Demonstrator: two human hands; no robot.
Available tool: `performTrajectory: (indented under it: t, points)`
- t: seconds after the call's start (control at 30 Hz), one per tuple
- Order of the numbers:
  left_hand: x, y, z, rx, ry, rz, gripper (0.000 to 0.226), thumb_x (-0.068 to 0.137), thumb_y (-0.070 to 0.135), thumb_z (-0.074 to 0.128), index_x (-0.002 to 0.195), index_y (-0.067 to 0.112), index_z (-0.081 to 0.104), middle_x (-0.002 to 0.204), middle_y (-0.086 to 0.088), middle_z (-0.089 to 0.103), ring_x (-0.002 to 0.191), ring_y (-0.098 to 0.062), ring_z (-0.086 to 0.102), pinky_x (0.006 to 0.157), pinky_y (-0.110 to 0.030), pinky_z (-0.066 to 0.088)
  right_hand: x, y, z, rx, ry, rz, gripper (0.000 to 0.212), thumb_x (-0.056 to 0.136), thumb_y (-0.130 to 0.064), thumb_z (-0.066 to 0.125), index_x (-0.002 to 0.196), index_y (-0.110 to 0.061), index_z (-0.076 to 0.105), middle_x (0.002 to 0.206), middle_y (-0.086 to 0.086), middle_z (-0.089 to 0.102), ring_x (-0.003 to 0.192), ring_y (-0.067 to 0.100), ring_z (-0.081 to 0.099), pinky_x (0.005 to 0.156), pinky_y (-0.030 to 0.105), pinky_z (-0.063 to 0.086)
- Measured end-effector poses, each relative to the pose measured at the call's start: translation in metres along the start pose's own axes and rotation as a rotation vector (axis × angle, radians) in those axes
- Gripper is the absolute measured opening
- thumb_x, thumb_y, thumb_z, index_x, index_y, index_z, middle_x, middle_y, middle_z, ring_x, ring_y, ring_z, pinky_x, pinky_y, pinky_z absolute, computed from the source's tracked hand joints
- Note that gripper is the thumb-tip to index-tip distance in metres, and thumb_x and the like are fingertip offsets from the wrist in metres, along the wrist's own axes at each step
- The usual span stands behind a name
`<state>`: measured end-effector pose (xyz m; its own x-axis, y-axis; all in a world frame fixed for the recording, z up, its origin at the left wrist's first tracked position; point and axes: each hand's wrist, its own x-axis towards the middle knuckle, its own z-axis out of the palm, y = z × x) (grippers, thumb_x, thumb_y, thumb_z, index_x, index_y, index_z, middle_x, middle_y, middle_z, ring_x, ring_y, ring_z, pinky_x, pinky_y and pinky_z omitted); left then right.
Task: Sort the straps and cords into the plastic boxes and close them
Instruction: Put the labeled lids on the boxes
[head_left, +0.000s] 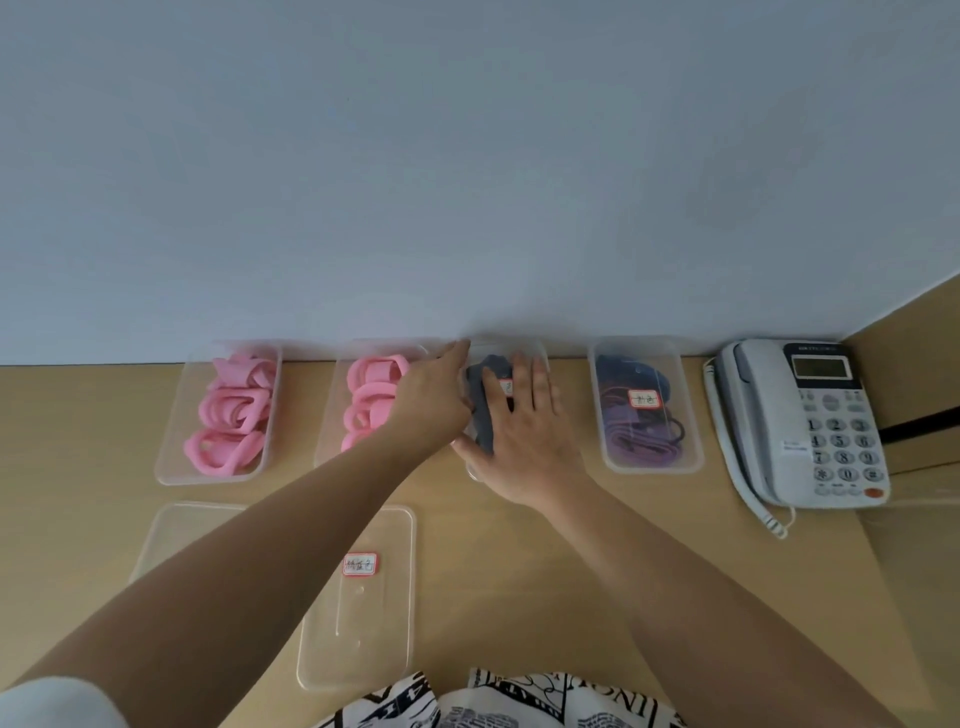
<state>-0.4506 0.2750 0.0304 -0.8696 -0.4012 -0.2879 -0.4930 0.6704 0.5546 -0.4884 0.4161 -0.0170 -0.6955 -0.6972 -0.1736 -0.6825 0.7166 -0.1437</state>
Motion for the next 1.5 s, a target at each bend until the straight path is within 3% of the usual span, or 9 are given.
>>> performTrajectory:
  t: [0.3, 0.47, 0.6, 0.83, 1.0, 1.13, 1.2, 1.27, 1.5]
  points:
    - [0.013, -0.009, -0.005, 0.308, -0.126, 0.146, 0.051, 0.092, 0.017, 0.066, 0.138, 0.007, 0.048, 0.143, -0.012, 0.051, 0.119, -0.036, 0.058, 0.092, -0.044, 0.048, -0.001, -0.002, -0.003, -0.001, -0.009, 0.026, 0.09, 0.088, -0.082, 0.01, 0.159, -0.028, 0.006, 0.167, 0.016, -0.005, 0.154, 0.037, -0.007, 0.123, 0.05, 0.0]
    - [0.014, -0.016, -0.001, 0.304, -0.063, 0.217, 0.05, 0.093, 0.016, 0.064, 0.14, 0.008, 0.049, 0.146, -0.012, 0.052, 0.119, -0.037, 0.058, 0.091, -0.041, 0.046, 0.008, 0.009, -0.015, 0.027, 0.151, 0.065, 0.066, 0.094, -0.068, 0.024, 0.143, -0.028, 0.041, 0.149, 0.015, 0.034, 0.137, 0.038, 0.035, 0.108, 0.046, 0.034]
    - [0.018, -0.02, 0.001, 0.297, -0.068, 0.235, 0.056, 0.093, 0.018, 0.065, 0.145, 0.009, 0.045, 0.15, -0.011, 0.048, 0.124, -0.038, 0.055, 0.095, -0.043, 0.045, 0.012, 0.018, -0.002, 0.073, 0.067, 0.127, 0.076, 0.093, -0.07, 0.022, 0.155, -0.025, 0.02, 0.167, 0.016, -0.002, 0.153, 0.035, 0.003, 0.123, 0.052, 0.016]
    - [0.019, -0.023, 0.004, 0.326, -0.091, 0.234, 0.065, 0.097, 0.02, 0.062, 0.155, 0.012, 0.032, 0.163, -0.009, 0.031, 0.134, -0.038, 0.049, 0.102, -0.043, 0.042, 0.014, 0.015, 0.002, 0.056, 0.057, 0.141, 0.08, 0.092, -0.07, 0.015, 0.158, -0.026, 0.015, 0.167, 0.016, -0.005, 0.154, 0.035, 0.001, 0.123, 0.054, 0.013]
    - [0.018, -0.021, -0.001, 0.361, -0.092, 0.231, 0.065, 0.095, 0.018, 0.064, 0.153, 0.012, 0.035, 0.16, -0.01, 0.037, 0.126, -0.038, 0.055, 0.094, -0.042, 0.048, 0.003, 0.01, -0.003, 0.007, 0.062, 0.105, 0.085, 0.092, -0.074, 0.007, 0.16, -0.023, 0.01, 0.167, 0.02, -0.005, 0.154, 0.035, -0.013, 0.124, 0.053, 0.005]
    - [0.016, -0.023, -0.003, 0.352, -0.103, 0.251, 0.065, 0.094, 0.01, 0.056, 0.154, 0.012, 0.031, 0.126, -0.013, 0.065, 0.09, -0.031, 0.065, 0.067, -0.037, 0.053, -0.017, -0.003, 0.006, 0.022, -0.001, 0.045, 0.1, 0.082, -0.089, 0.003, 0.16, -0.027, -0.002, 0.165, 0.02, -0.018, 0.15, 0.034, -0.027, 0.124, 0.054, -0.003]
    - [0.016, -0.02, 0.0, 0.36, -0.116, 0.28, 0.064, 0.094, 0.012, 0.055, 0.152, 0.009, 0.031, 0.1, -0.01, 0.071, 0.071, -0.025, 0.056, 0.047, -0.03, 0.035, -0.019, -0.001, 0.006, 0.034, -0.031, 0.065, 0.104, 0.079, -0.092, 0.004, 0.159, -0.027, -0.008, 0.164, 0.021, -0.021, 0.15, 0.033, -0.029, 0.124, 0.052, -0.006]
    - [0.015, -0.018, 0.001, 0.341, -0.11, 0.282, 0.056, 0.095, 0.015, 0.054, 0.147, 0.008, 0.036, 0.094, -0.009, 0.069, 0.069, -0.023, 0.051, 0.046, -0.027, 0.025, -0.019, 0.0, 0.006, 0.015, -0.045, 0.066, 0.108, 0.076, -0.095, 0.003, 0.159, -0.026, -0.011, 0.163, 0.021, -0.024, 0.149, 0.033, -0.03, 0.124, 0.053, -0.007]
    - [0.017, -0.021, 0.005, 0.343, -0.07, 0.282, 0.057, 0.095, 0.014, 0.052, 0.149, 0.01, 0.035, 0.093, -0.007, 0.069, 0.066, -0.023, 0.053, 0.045, -0.028, 0.025, -0.017, 0.0, 0.009, -0.009, -0.035, 0.061, 0.119, 0.067, -0.102, 0.0, 0.158, -0.026, -0.016, 0.161, 0.02, -0.029, 0.147, 0.034, -0.034, 0.123, 0.053, -0.009]
